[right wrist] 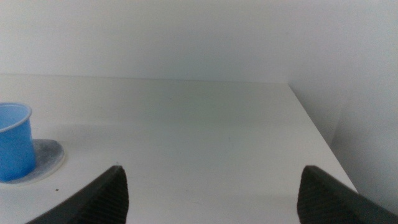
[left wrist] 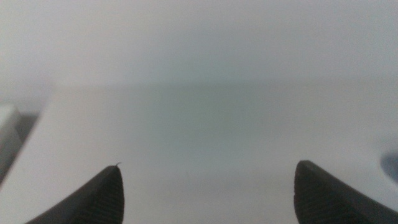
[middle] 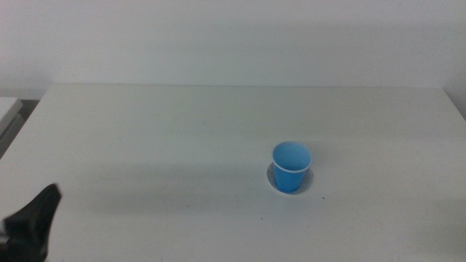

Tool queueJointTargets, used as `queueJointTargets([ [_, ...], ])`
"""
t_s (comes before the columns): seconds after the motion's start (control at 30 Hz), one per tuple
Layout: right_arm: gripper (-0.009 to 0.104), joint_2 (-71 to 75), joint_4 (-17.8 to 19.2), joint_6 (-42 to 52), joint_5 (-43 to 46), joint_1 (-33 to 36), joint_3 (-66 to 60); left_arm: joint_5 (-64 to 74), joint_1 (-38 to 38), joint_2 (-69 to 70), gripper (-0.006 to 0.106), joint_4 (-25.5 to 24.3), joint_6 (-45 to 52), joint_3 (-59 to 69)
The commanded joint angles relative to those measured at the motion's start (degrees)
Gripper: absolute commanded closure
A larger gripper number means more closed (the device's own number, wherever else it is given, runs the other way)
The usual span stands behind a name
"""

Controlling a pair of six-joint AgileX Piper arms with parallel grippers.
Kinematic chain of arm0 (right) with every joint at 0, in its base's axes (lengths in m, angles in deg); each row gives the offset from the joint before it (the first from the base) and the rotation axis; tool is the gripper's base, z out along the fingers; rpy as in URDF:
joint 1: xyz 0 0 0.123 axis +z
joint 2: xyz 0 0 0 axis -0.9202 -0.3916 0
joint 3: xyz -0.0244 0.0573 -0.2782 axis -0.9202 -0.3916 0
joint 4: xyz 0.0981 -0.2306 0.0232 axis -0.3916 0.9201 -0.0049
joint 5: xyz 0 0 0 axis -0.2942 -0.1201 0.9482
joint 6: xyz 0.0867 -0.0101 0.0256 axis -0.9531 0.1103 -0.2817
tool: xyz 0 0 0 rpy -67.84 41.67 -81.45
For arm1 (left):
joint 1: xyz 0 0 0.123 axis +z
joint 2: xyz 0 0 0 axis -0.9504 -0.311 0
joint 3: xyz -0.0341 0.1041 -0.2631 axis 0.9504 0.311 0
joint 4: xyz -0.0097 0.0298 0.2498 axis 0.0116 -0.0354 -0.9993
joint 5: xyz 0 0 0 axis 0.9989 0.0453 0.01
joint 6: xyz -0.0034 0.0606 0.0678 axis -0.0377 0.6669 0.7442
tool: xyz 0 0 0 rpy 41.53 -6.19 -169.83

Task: Place an empty cup on a cup mat.

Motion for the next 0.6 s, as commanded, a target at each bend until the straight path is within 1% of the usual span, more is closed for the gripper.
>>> queueJointTargets([
  [0.0, 0.002, 0.3, 0.3, 0.2, 0.4, 0.1, -0.2, -9.4, 4.1, 5.9, 0.007, 1.0, 0.2, 5.4],
  [0.07, 0.002, 0.3, 0.3, 0.2, 0.4, 0.1, -0.2, -12.9, 7.1, 10.3, 0.007, 0.9, -0.8, 8.6],
  [0.13, 0.002, 0.3, 0.3, 0.2, 0.4, 0.1, -0.2, -15.0, 9.8, 14.0, 0.007, 0.5, -2.7, 8.7],
  [0.2, 0.002, 0.3, 0.3, 0.2, 0.4, 0.1, -0.2, -13.5, 10.2, 16.2, 0.007, -3.0, -4.6, 8.7],
  [0.43, 0.002, 0.3, 0.3, 0.2, 0.4, 0.1, -0.2, -12.8, 10.2, 17.9, 0.007, -2.7, -5.9, 8.7],
  [0.47, 0.002, 0.3, 0.3, 0.2, 0.4, 0.1, -0.2, -12.4, 10.2, 17.9, 0.007, -1.6, -5.7, 8.7],
  [0.5, 0.002, 0.3, 0.3, 0.2, 0.4, 0.1, -0.2, -11.7, 10.1, 17.9, 0.007, 1.4, -3.7, 8.7],
  [0.57, 0.002, 0.3, 0.3, 0.2, 0.4, 0.1, -0.2, -10.4, 9.7, 19.8, 0.007, 11.9, 7.2, 8.7],
])
